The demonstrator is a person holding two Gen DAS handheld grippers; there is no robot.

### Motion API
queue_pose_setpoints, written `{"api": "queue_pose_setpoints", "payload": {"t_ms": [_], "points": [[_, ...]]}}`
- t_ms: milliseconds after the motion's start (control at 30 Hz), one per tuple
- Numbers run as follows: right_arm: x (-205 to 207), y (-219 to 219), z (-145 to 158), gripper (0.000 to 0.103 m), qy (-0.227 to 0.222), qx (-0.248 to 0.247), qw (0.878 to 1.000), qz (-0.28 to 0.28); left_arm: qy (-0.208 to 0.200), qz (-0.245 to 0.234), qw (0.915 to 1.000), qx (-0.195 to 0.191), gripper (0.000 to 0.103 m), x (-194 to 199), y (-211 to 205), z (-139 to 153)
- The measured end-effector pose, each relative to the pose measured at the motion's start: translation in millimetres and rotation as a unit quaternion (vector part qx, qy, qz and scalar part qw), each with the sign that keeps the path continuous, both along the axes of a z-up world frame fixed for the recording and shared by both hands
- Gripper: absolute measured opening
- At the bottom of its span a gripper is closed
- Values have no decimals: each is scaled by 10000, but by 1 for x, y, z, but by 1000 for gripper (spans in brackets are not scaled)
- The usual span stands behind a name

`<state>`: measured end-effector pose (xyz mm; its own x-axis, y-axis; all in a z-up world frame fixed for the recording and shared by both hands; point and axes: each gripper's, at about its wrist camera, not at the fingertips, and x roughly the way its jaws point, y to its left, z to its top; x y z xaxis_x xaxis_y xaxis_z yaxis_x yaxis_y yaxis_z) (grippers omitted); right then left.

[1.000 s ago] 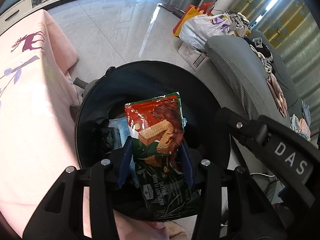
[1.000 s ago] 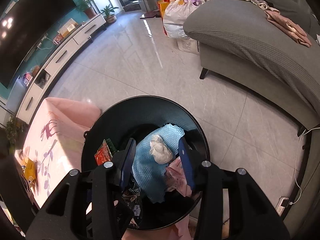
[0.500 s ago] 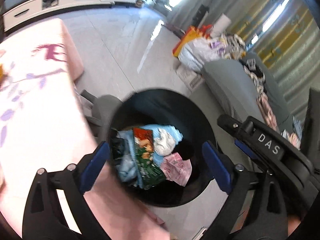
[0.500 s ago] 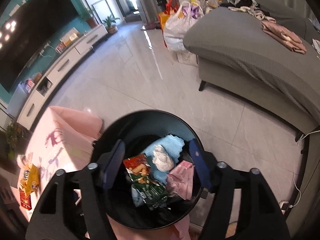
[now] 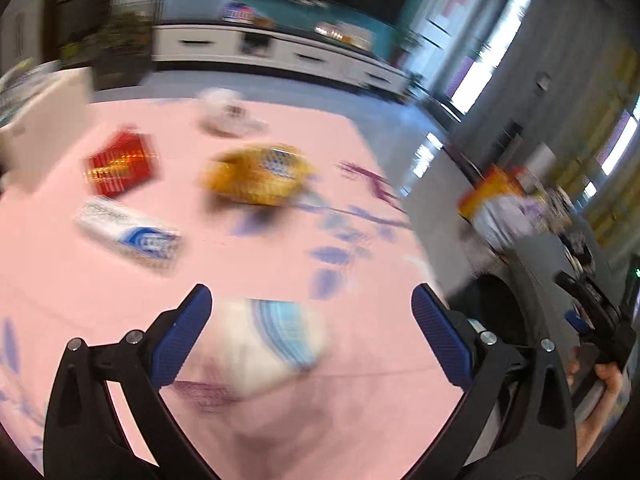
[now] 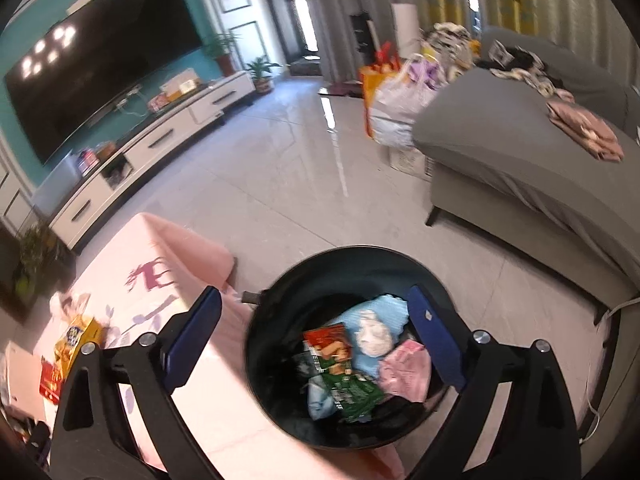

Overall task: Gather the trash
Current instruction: 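Move both tools away from the bin back over the table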

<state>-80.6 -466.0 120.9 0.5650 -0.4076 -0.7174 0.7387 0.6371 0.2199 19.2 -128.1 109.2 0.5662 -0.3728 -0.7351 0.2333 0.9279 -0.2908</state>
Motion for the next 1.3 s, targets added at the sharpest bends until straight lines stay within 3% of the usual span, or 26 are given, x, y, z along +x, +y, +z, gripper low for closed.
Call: {"api": "queue_pose_setpoints", "payload": {"t_ms": [133,300,567,700,933,1100,1300], "points": [[14,25,7,96,-78,-270,9995,165,-16,623,9981,-14,100,12,64,-5],[34,64,16,96,-148,-643,9962,559,155,1360,9895,-466,100,30,132,-6],[62,129,23,96,-226,-634,9875,1425,255,1837,9764,-1111,100,50,187,3],[84,169,33,96,-222,-391,9760,2129,494,1942,9762,-831,100,65,195,-15],[153,218,44,96,25,63,9559,2937,1234,1936,9686,-952,100,102,184,-56],[218,241,22,96,396,227,9500,3089,963,2075,9701,-808,100,141,183,-55],[284,254,-32,96,766,441,9433,3200,827,2091,9709,-821,100,183,191,-74]]}}
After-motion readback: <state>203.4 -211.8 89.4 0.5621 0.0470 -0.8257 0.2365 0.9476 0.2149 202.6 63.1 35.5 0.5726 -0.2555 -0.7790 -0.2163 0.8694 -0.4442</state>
